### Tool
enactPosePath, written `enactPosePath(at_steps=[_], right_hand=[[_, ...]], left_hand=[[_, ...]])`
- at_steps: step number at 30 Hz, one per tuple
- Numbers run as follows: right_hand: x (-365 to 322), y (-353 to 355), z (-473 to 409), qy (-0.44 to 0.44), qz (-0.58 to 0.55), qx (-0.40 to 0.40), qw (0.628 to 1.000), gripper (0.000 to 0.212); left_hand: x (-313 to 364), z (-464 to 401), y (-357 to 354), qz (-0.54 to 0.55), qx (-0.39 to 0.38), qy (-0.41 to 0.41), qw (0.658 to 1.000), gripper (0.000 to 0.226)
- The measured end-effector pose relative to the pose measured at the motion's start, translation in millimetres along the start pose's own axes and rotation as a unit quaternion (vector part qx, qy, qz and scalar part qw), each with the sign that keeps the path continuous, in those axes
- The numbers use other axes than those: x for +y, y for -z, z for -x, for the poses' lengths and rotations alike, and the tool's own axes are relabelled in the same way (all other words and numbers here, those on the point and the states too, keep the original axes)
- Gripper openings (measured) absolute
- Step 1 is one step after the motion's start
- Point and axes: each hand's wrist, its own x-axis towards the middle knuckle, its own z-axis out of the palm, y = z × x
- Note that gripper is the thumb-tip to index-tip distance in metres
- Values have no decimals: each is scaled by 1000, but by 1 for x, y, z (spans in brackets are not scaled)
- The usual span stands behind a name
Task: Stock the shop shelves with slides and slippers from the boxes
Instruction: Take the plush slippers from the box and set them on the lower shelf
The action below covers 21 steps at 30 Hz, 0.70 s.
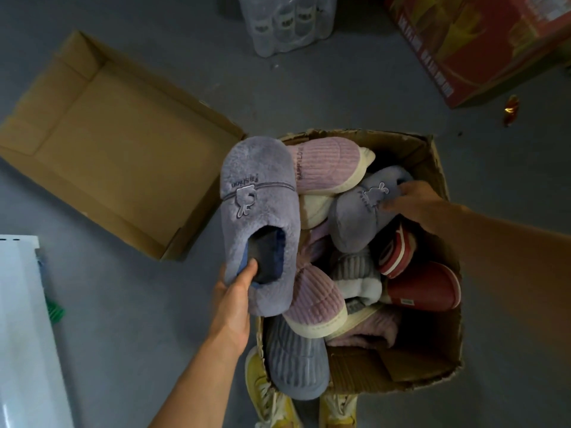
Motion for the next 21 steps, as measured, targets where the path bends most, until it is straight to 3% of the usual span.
enactPosePath(at_steps=[4, 8, 10, 12, 14, 17, 21], right_hand=[[-11, -4, 30, 75, -60, -18, 995, 26], [-33, -14, 80, 108, -95, 86, 986, 32], [-41, -17, 104, 29, -208, 136, 968, 42], [-50, -23, 123, -65, -413, 111, 901, 46], [-57, -31, 138, -125, -534, 58, 834, 46], [-64, -44, 155, -143, -626, -3, 767, 39], [-73, -51, 169, -127, -676, -51, 724, 35]], left_hand=[[5, 8, 3, 19, -10, 12, 1000, 22], [17, 20, 10, 48, -21, 24, 998, 42], [23, 25, 12, 67, -17, 27, 997, 43], [28, 29, 12, 83, -8, 28, 996, 43], [31, 34, 12, 89, -6, 27, 996, 44], [31, 39, 13, 86, 6, 23, 996, 44], [27, 45, 16, 79, 21, 14, 997, 44]])
